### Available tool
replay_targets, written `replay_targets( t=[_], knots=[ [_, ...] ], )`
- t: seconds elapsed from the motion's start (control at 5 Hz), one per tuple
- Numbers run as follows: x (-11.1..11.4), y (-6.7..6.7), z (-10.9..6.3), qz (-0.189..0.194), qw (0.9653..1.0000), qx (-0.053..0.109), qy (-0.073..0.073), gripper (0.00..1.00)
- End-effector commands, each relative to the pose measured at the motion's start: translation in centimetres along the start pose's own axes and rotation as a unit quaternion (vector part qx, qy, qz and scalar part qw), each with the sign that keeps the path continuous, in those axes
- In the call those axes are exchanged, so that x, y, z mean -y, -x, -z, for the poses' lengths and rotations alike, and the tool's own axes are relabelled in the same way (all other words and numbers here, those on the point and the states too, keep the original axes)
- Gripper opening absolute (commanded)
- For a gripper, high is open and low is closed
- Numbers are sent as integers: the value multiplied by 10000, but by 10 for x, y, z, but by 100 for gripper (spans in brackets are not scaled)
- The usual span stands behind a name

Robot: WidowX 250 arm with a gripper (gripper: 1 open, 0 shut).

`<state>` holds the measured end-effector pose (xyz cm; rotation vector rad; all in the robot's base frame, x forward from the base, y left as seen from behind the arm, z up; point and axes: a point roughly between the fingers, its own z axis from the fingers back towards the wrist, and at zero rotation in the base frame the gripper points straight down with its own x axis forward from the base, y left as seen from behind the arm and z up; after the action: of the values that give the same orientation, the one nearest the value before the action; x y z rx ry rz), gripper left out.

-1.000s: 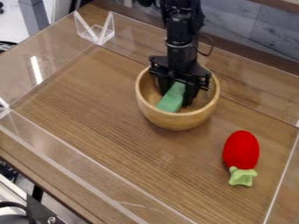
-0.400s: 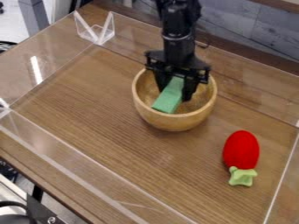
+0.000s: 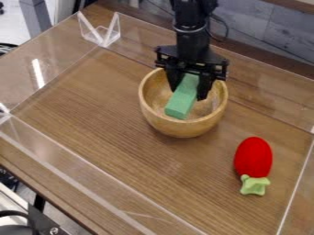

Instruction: Remove the green stick from the brown bowl and put it on the table

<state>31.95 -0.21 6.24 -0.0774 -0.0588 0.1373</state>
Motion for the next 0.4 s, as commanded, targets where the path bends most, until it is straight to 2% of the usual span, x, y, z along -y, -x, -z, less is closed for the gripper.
replay_targets(
  t=[0.0, 0.2],
  knots=[
    [6, -14, -29, -154, 9989, 429, 61, 0],
    [4, -12, -24, -61, 9990, 427, 85, 0]
  ],
)
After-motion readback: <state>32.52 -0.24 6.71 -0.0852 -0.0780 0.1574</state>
